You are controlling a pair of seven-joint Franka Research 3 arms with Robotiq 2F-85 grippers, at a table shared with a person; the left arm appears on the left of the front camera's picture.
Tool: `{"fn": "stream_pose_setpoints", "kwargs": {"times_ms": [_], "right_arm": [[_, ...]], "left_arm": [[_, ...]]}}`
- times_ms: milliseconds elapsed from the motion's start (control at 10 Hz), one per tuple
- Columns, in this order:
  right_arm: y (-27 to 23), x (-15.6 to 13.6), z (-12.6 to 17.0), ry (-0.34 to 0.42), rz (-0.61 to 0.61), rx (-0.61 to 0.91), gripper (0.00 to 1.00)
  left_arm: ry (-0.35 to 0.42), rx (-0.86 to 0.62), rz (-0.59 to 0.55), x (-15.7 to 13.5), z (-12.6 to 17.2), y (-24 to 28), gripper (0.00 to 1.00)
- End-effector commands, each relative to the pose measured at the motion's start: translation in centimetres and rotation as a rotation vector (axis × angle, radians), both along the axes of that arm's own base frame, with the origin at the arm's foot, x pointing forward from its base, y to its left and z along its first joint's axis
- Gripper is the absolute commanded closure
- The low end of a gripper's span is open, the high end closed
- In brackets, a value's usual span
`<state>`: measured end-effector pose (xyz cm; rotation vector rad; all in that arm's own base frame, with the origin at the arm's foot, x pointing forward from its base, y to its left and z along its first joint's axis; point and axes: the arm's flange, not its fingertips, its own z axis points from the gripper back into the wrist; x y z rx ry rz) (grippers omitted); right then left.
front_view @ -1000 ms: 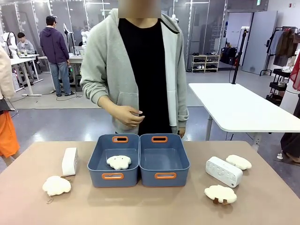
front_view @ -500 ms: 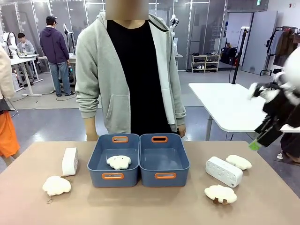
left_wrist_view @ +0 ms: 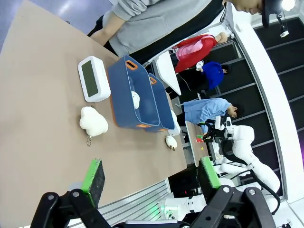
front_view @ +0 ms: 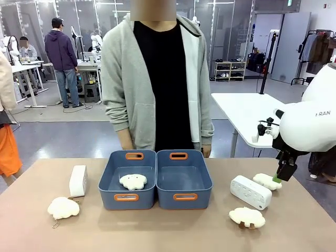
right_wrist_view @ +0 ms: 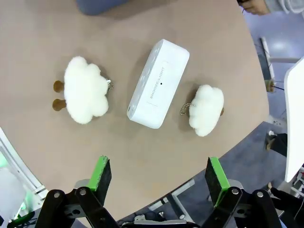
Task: Sort the digital clocks into the basket.
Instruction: Pick up the Digital clock from the table and place it into the empty Plastic storage basket.
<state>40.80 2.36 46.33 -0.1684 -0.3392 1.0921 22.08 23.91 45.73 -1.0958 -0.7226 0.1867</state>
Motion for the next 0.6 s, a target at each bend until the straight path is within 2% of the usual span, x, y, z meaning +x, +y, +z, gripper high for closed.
{"fn": "stream_pose_setpoints", "kwargs": {"times_ms": [0,100,200,400,500], "right_arm": [[0.2,-0.6,1.0,-0.012,0.004,-0.006,0.00],[0.0,0.0,0.0,0.000,0.000,0.000,0.00],[0.3,2.5,-1.4,0.068,-0.048,0.018,0.00],[1.8,6.2,-4.3,0.096,-0.143,0.089,0.00],[2.0,6.9,-5.3,0.107,-0.192,0.111,0.00]], "left_arm": [[-0.031,-0.008,-0.010,0.1,0.1,0.2,0.00],[-0.031,-0.008,-0.010,0.1,0.1,0.2,0.00],[-0.031,-0.008,-0.010,0.1,0.1,0.2,0.00],[-0.031,-0.008,-0.010,0.1,0.1,0.2,0.00],[-0.031,-0.008,-0.010,0.1,0.1,0.2,0.00]]}}
